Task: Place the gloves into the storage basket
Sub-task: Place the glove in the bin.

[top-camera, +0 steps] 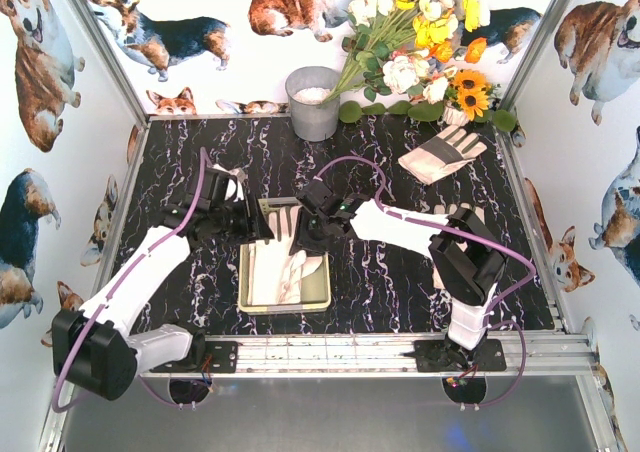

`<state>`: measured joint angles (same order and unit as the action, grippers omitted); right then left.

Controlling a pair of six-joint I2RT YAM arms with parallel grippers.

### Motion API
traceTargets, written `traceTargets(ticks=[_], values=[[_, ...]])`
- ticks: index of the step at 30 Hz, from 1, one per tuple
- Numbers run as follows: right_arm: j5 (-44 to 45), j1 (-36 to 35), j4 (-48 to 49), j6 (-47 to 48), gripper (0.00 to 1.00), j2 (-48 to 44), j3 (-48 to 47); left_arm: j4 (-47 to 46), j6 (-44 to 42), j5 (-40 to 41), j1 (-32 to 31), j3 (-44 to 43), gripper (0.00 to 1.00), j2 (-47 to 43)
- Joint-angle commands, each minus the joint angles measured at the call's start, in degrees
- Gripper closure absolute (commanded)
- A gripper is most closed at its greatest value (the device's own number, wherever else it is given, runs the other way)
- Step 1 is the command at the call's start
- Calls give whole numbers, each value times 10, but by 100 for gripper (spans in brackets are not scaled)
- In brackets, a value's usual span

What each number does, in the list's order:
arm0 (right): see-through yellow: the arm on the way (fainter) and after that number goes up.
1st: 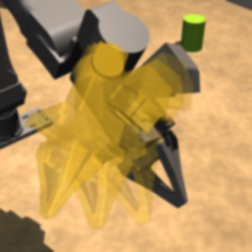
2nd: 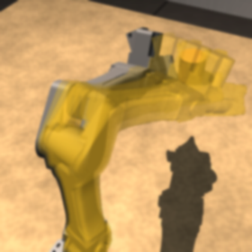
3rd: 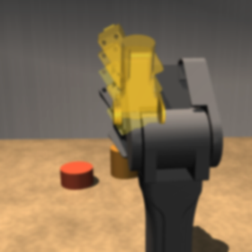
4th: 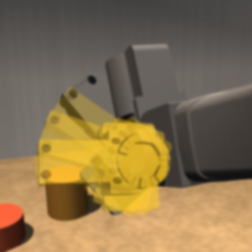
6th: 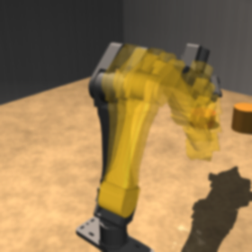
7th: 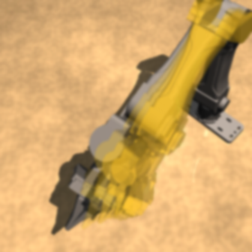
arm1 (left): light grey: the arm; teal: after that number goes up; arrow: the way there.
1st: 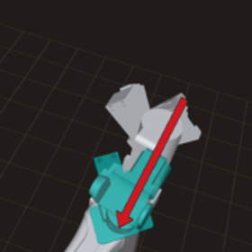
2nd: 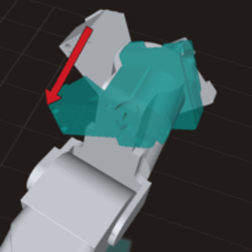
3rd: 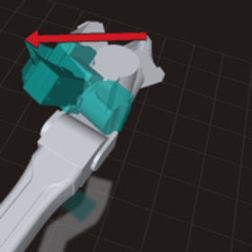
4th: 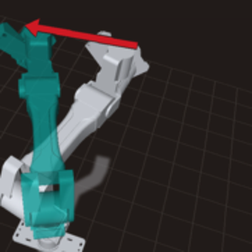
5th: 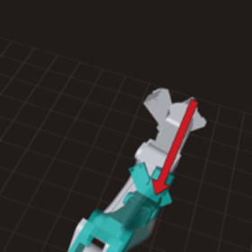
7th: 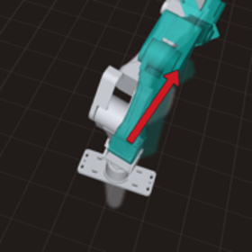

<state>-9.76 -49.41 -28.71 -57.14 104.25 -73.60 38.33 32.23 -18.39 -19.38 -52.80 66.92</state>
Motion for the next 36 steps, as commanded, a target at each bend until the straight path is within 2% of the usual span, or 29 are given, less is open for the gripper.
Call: traceTargets(ticks=[1, 6, 9, 13, 19, 31, 34, 36], values=[[-28, -3, 51, -35, 77, -10, 2, -5, -7, -16, -14, -1, 54, 22], [-37, -3, 72, -44, 85, -11, -5, -2, -11, 17, -15, -5, 53, 12], [-57, -3, 109, -58, 92, -8, 9, -21, 0, -1, -15, 3, 53, 17], [-62, -3, 115, -58, 94, 1, 12, -43, 22, -18, -15, 17, 56, 31], [-49, -2, 93, -43, 95, 15, 13, -60, 19, -11, -18, 26, 69, 73], [-38, -3, 69, -17, 96, 32, 7, -83, -14, 22, -54, 32, 75, 155], [-28, -3, 43, -2, 91, 31, -4, -69, -27, 56, -61, 33, 77, 181], [-24, -3, 27, 7, 83, 27, -11, -56, -32, 75, -62, 34, 80, 196]])
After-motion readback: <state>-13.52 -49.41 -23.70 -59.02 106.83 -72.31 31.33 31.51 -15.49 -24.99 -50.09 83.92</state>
